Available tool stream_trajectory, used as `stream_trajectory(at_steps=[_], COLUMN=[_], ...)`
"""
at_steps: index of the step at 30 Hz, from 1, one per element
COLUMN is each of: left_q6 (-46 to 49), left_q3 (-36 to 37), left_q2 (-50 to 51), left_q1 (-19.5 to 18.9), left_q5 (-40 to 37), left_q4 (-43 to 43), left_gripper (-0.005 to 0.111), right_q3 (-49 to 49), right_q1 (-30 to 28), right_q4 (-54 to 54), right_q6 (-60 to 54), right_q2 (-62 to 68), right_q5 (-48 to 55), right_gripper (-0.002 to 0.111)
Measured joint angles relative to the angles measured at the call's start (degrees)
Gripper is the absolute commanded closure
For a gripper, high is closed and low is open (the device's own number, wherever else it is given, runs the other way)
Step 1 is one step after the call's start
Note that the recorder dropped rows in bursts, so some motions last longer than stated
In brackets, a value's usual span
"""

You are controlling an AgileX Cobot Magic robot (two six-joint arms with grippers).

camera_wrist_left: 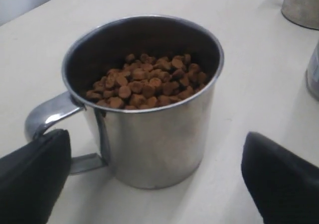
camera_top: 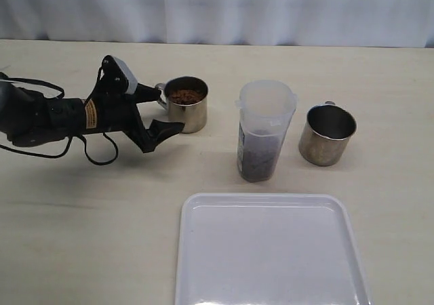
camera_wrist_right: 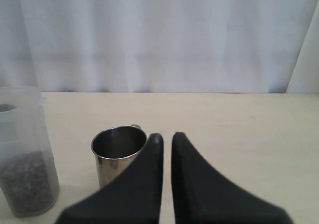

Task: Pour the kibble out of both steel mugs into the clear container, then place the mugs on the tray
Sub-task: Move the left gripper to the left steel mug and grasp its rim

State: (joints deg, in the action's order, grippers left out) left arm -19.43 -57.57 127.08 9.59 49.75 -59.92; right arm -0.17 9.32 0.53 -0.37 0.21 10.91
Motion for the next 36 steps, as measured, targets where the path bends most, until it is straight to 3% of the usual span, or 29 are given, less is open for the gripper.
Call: stream_trajectory(at_steps=[15, 20, 36], left_q6=[-0.3, -0.4, 0.1], left_q3=[-8.3, -12.2, -13.9], left_q2=[7.5, 9.4, 9.8], left_q1=[0.7, 3.7, 6.4], left_q5=[2.4, 2.2, 0.9], left_q4=[-3.1, -3.1, 1.8], left_gripper=[0.039, 0.039, 0.039], right_q3=[0.0, 0.0, 0.0], right_q1=[0.0, 0.0, 0.0], right_q4=[0.0, 0.0, 0.0], right_q6=[0.0, 0.0, 0.0], right_q2=[0.0, 0.0, 0.0], right_q5=[0.0, 0.0, 0.0], right_gripper=[0.104, 0.104, 0.104])
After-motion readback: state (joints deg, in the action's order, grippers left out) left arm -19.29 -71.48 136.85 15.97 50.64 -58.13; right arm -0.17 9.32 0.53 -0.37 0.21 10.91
